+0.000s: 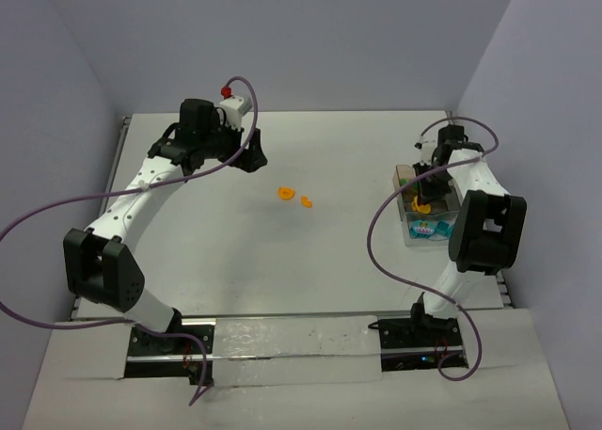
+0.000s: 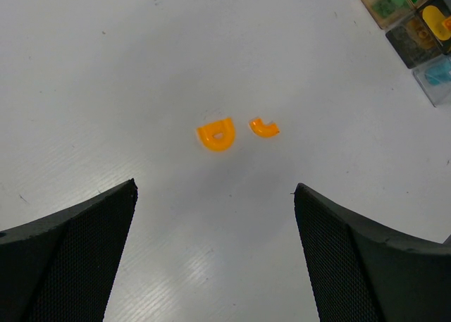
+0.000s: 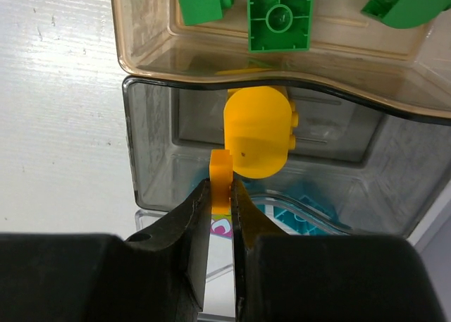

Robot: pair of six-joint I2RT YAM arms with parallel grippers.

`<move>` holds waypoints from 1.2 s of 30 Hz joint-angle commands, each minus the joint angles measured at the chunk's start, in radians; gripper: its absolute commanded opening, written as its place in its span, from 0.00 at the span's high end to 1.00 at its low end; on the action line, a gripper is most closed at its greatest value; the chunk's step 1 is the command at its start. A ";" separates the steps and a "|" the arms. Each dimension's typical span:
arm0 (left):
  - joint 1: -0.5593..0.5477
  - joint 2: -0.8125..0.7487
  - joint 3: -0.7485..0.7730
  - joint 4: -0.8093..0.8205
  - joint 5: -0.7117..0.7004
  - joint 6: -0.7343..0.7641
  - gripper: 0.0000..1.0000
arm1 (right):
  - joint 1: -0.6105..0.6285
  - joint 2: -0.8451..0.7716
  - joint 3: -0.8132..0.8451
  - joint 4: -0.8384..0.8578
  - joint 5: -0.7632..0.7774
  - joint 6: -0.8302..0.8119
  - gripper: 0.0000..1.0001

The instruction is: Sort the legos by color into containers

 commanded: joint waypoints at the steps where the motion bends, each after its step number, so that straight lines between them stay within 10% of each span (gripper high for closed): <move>1: 0.001 -0.022 0.013 0.007 0.014 0.003 0.01 | 0.020 0.005 0.042 0.031 -0.019 0.022 0.95; 9: 0.001 -0.023 0.012 0.007 0.014 0.006 0.01 | 0.053 -0.010 0.083 0.009 -0.027 0.041 0.36; 20: 0.001 -0.043 -0.008 0.013 0.040 0.008 0.01 | 0.314 -0.106 0.261 -0.050 -0.042 0.088 0.31; 36: 0.002 -0.072 -0.017 0.014 0.027 0.008 0.01 | 0.687 0.298 0.366 0.101 -0.007 0.193 0.32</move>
